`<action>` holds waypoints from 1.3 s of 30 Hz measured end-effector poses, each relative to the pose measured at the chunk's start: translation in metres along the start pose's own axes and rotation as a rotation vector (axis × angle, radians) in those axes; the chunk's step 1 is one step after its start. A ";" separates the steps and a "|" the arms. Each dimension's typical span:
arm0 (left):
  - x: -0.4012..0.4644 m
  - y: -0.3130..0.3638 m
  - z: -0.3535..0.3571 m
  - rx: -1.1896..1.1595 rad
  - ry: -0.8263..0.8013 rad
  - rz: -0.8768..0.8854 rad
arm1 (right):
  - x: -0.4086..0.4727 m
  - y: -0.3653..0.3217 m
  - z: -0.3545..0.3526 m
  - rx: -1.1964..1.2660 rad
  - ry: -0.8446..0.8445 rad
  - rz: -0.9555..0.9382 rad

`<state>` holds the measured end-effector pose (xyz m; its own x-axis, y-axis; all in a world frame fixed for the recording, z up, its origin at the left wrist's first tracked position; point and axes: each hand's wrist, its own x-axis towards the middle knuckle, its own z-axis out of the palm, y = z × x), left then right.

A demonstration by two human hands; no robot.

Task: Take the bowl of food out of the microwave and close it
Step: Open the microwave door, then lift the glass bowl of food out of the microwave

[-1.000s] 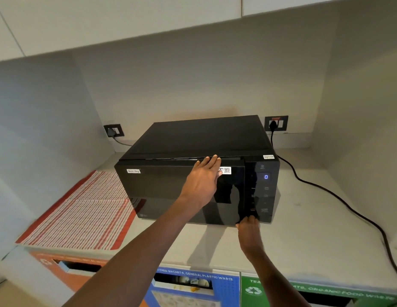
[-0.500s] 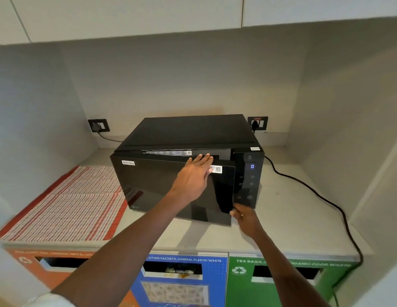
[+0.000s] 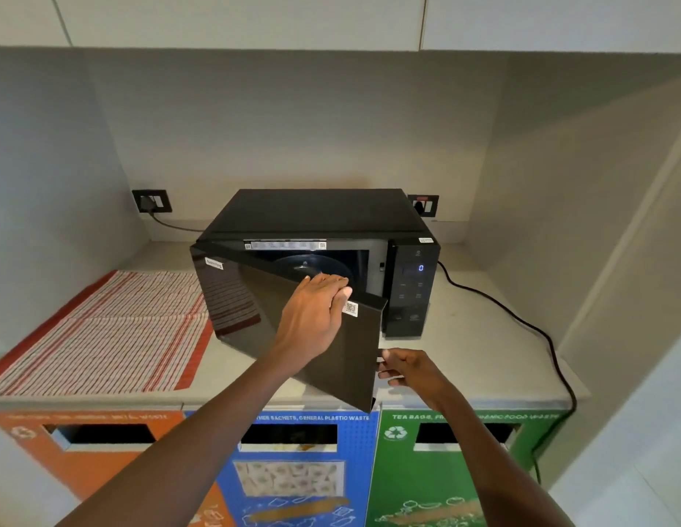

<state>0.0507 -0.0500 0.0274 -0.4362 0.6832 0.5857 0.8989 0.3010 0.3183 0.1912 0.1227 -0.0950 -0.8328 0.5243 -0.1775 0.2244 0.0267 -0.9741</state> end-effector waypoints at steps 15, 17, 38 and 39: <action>-0.019 -0.028 -0.091 -0.051 -0.283 -0.369 | -0.032 -0.007 0.062 -0.120 -0.411 0.123; -0.024 -0.031 -0.098 -0.052 -0.283 -0.401 | -0.032 -0.010 0.074 -0.146 -0.423 0.143; -0.039 -0.093 -0.119 0.338 -0.402 -0.551 | 0.052 -0.032 0.106 -0.021 0.053 0.123; -0.034 -0.096 -0.117 0.362 -0.425 -0.579 | 0.058 -0.033 0.105 -0.020 0.055 0.120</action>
<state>-0.0260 -0.1801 0.0643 -0.8496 0.5256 0.0447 0.5243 0.8321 0.1810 0.0825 0.0632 -0.0880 -0.7705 0.5706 -0.2842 0.3313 -0.0225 -0.9433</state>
